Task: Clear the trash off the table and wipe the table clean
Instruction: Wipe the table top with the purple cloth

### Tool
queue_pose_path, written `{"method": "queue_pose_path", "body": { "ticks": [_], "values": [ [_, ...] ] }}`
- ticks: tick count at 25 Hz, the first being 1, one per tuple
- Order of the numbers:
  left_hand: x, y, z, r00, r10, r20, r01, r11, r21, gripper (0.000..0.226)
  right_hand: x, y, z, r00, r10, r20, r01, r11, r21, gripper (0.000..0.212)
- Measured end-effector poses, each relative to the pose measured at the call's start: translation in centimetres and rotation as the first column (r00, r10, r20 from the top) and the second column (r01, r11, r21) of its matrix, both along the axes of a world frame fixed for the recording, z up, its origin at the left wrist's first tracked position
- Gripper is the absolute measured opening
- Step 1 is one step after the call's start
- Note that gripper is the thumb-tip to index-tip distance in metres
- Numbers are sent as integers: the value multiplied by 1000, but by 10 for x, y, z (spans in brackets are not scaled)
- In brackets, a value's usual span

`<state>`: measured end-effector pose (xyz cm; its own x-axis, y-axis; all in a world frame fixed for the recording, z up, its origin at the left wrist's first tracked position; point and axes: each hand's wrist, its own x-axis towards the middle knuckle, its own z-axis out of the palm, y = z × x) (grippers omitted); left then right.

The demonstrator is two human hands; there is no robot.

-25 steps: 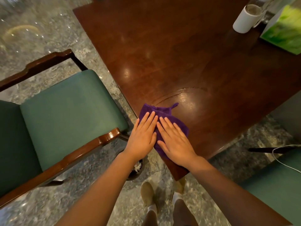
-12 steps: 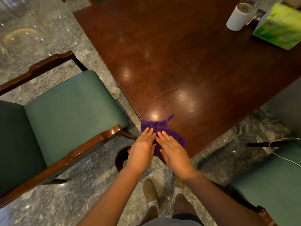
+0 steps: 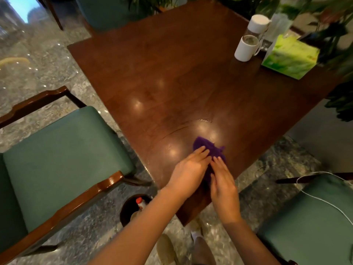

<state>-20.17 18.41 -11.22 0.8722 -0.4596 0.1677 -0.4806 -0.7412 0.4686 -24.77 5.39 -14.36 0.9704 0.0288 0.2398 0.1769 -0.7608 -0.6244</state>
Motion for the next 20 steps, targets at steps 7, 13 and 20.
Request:
{"method": "queue_pose_path", "body": {
  "ticks": [7, 13, 20],
  "values": [
    [103, -31, -53, 997, -44, -67, 69, 888, 455, 56, 99, -28, -31, 967, -82, -242, -41, 885, -463, 66],
    [160, 17, -58, 958, 281, -48, -218, 829, 516, 59, 205, 11, -28, 941, 182, -284, -298, 843, -448, 72],
    [67, 93, -65, 808, 585, -73, -537, 782, 317, 62, 157, 96, -31, 824, 504, -258, -566, 712, -416, 67]
  ]
}}
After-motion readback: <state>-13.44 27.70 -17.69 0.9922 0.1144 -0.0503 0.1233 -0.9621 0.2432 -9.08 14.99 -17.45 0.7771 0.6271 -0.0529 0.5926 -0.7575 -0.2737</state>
